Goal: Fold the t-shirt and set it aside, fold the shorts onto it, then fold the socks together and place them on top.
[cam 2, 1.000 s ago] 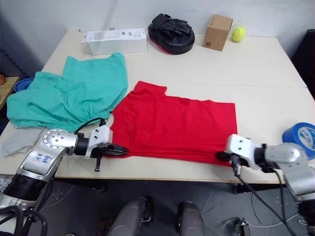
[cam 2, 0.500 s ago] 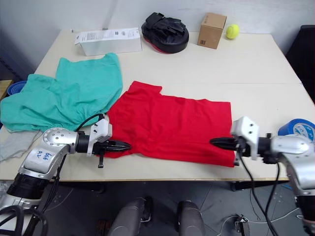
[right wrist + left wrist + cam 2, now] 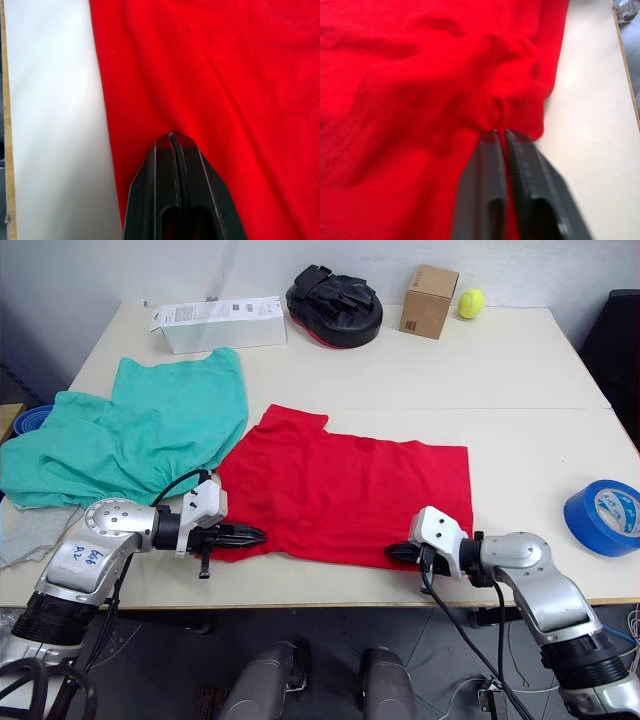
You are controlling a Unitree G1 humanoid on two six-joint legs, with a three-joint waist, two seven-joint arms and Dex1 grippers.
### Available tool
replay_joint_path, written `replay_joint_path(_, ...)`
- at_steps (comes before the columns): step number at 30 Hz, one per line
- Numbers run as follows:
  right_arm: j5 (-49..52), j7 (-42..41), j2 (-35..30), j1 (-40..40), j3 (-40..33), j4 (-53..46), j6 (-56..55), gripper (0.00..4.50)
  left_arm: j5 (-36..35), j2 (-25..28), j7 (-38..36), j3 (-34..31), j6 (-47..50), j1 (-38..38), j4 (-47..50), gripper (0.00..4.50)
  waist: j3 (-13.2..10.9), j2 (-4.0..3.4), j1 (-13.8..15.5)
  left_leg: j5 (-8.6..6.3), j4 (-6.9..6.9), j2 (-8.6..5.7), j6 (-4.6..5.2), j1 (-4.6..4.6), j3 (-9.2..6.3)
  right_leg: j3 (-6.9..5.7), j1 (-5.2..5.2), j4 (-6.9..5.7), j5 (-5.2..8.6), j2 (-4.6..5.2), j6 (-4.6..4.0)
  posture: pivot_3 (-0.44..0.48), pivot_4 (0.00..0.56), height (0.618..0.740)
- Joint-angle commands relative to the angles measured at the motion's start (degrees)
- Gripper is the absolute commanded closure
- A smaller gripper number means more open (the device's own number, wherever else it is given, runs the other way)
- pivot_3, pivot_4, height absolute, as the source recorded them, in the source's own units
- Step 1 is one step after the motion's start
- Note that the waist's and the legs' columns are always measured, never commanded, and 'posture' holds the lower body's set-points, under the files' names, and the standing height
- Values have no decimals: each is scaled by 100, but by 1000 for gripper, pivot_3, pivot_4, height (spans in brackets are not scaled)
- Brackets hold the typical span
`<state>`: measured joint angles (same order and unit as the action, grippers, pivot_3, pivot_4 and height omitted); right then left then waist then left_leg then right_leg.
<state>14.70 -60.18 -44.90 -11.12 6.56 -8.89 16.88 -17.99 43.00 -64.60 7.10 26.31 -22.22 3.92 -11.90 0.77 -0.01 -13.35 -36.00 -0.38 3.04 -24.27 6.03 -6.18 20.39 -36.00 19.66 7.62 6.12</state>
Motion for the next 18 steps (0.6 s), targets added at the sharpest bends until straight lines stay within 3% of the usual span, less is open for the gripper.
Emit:
replay_joint_path(1, -170, 15, -10, 18, 89, 113, -14, 4500, -515, 171, -224, -383, 385, -47, 401, 2626, 0, 0, -2, 0, -1, 0, 0, 0, 0, 0, 0, 0, 0, 0, 0, 0, 150, 740)
replay_joint_path(5, -210, 51, -9, 18, 92, 130, 1, 4500, -855, 122, -80, -730, 860, -460, 134, 1431, 1, 1, 11, 1, -2, 0, 0, 2, -3, 0, -2, 0, 0, 0, 0, 0, 150, 740)
replay_joint_path(9, -216, 56, 7, 31, 85, 138, 21, 4500, -238, -45, 265, -440, 338, -678, -447, 1431, 3, 0, 8, 2, -4, 0, 0, 4, -1, 1, -6, 1, 0, 0, -1, 0, 150, 740)
replay_joint_path(12, -230, 54, 5, 47, 93, 143, 15, 4500, 148, -108, 104, -63, -271, -504, -681, 2011, 3, 2, 2, 1, 0, 0, 0, 5, 6, 1, -2, -2, -1, -2, 0, 0, 150, 740)
replay_joint_path(18, -336, 139, -21, 86, 100, 138, 30, 4500, 499, -209, -13, 247, -870, -326, -936, 3795, 6, 6, 1, 0, -3, 1, -1, 5, 6, 1, -2, -2, -1, -2, -1, 0, 150, 740)
